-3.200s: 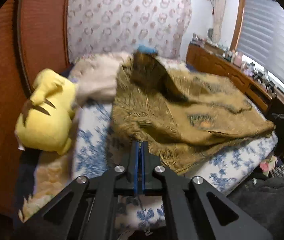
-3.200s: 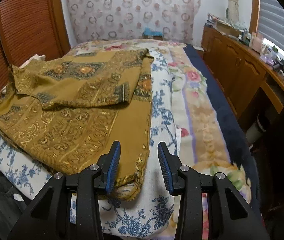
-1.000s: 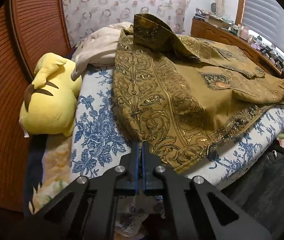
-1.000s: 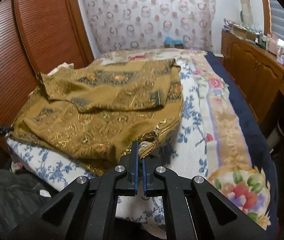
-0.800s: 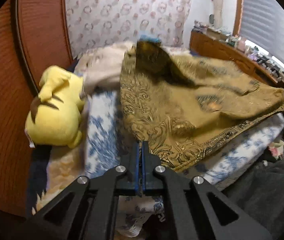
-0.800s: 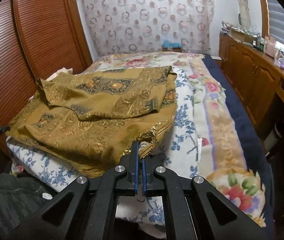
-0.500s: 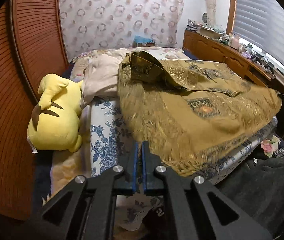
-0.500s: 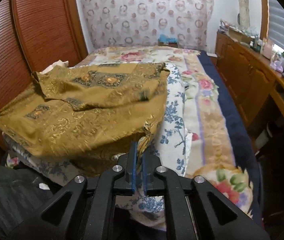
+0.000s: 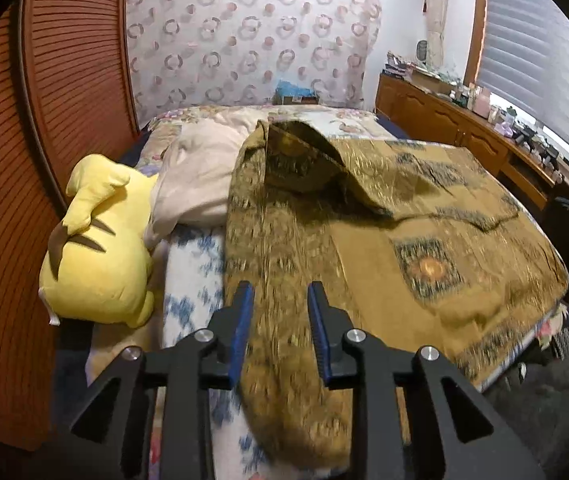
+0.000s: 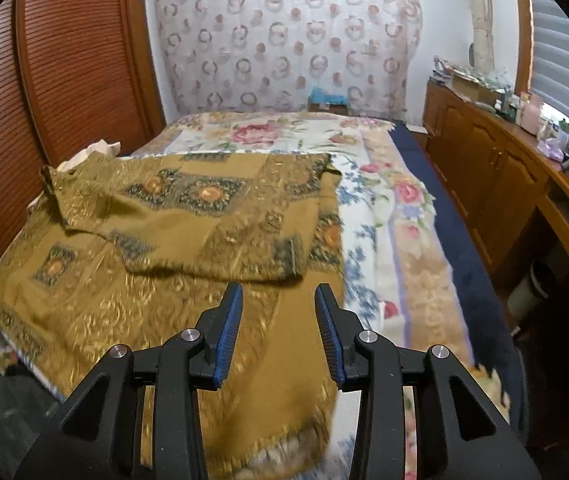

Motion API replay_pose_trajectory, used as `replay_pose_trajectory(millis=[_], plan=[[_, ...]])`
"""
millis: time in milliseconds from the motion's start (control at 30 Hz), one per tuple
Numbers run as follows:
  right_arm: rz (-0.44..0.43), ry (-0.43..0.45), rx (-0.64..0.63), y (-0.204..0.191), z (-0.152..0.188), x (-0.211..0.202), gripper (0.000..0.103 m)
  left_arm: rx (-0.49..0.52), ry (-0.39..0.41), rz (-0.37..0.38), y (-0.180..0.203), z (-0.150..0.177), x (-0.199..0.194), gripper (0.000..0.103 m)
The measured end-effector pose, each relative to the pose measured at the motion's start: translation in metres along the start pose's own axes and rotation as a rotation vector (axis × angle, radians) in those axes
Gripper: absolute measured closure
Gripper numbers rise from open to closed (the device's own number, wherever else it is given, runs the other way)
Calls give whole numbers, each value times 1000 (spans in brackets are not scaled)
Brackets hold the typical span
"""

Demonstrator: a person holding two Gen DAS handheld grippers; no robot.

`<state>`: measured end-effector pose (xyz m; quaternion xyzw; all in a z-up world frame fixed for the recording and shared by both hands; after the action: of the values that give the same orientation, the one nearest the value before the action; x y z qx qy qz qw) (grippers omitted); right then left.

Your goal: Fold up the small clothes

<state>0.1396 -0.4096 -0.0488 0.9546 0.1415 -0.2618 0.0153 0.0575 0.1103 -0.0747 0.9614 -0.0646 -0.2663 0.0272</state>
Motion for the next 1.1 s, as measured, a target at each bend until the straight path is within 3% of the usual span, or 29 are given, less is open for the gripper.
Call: replay_pose_trajectory(millis=[333, 700, 867, 1100], plan=[[7, -56, 20, 6, -13, 64, 66, -25, 70, -22, 2, -67, 53, 76], [38, -161, 24, 13, 13, 118, 66, -42, 78, -64, -3, -128, 111, 75], [57, -147, 9, 12, 18, 123, 65, -61, -4, -58, -7, -121, 149, 75], [61, -126, 13, 12, 19, 121, 65, -27, -136, -24, -1, -67, 153, 75]])
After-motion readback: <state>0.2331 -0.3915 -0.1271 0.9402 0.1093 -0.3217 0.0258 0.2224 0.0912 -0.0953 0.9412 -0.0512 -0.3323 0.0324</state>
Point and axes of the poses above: each gripper's, at about its wrist camera, not at the fingertips, and x roughly the way its jaws point, y to its right, z to its underside, the point moved 8 cm from there along x, roughly the way its jaws point, and after that the axes turned 13 degrees about y, right-handed, at the moved point
